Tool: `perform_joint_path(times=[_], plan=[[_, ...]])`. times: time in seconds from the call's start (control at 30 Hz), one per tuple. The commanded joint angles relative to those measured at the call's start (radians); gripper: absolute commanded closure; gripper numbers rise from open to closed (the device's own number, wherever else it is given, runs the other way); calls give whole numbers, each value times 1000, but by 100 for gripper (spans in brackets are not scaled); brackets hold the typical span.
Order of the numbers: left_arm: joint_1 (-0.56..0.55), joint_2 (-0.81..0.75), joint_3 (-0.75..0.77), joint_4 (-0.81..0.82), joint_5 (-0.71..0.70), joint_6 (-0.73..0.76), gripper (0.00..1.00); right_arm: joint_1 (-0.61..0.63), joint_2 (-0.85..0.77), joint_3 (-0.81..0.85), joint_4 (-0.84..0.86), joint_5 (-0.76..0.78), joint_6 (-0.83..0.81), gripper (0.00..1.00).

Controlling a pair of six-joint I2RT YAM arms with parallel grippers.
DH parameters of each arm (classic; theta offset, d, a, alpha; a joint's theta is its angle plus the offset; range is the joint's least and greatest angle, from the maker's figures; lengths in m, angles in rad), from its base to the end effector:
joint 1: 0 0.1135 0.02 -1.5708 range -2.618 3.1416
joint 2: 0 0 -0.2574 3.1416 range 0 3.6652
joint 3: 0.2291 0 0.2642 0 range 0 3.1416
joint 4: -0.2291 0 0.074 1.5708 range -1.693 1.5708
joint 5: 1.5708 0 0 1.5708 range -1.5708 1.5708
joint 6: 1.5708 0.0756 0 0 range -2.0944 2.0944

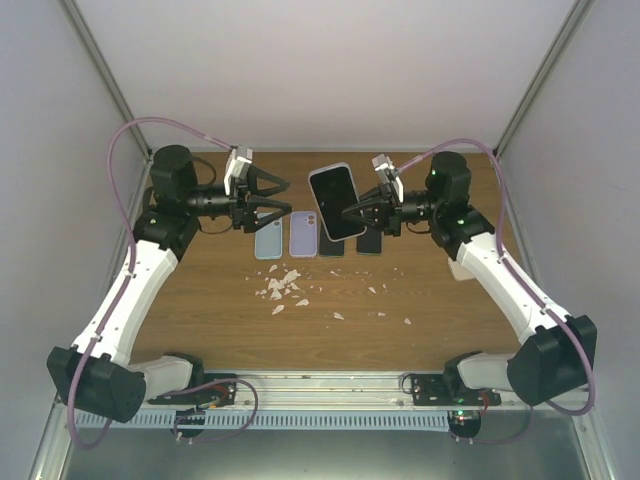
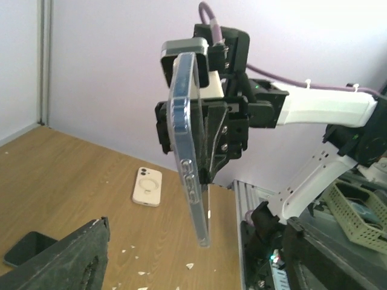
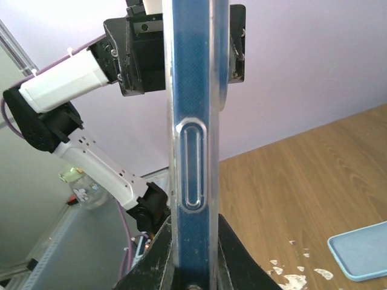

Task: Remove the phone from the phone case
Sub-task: Remove the phone case from the phone.

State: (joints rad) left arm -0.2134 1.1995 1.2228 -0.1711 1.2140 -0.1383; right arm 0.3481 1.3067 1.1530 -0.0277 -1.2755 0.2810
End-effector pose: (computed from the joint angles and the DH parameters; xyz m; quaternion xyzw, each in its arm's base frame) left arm 0.2604 -0.1289 0.4046 0.3956 0.6077 -0.5192 0.4525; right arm 0.2674 0.1740 0.3646 -0.4016 0.6041 0.5941 0.3476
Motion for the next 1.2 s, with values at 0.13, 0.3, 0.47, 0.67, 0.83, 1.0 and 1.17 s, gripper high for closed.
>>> perform_joint_path(times=[0.13, 0.3, 0.47, 0.67, 0.83, 1.0, 1.17], plan=[[-60, 36, 33, 201, 38, -193, 36, -9, -60, -58, 197, -43, 164, 100], [-90, 61, 43, 210, 32, -207, 49, -10, -78, -97, 228, -45, 194, 99], [-110, 84, 58, 231, 35, -238, 60, -8, -83, -111, 221, -45, 184, 100], [-115, 106, 70, 282, 36, -292, 69, -8, -89, -114, 194, -46, 158, 99], [-124, 118, 71, 262, 38, -268, 71, -8, -88, -110, 188, -37, 157, 100], [-139, 97, -10, 219, 18, -203, 66, -19, -60, -75, 274, -19, 266, 100], [-174, 93, -59, 226, 3, -185, 67, -33, -25, -66, 516, -3, 514, 99]])
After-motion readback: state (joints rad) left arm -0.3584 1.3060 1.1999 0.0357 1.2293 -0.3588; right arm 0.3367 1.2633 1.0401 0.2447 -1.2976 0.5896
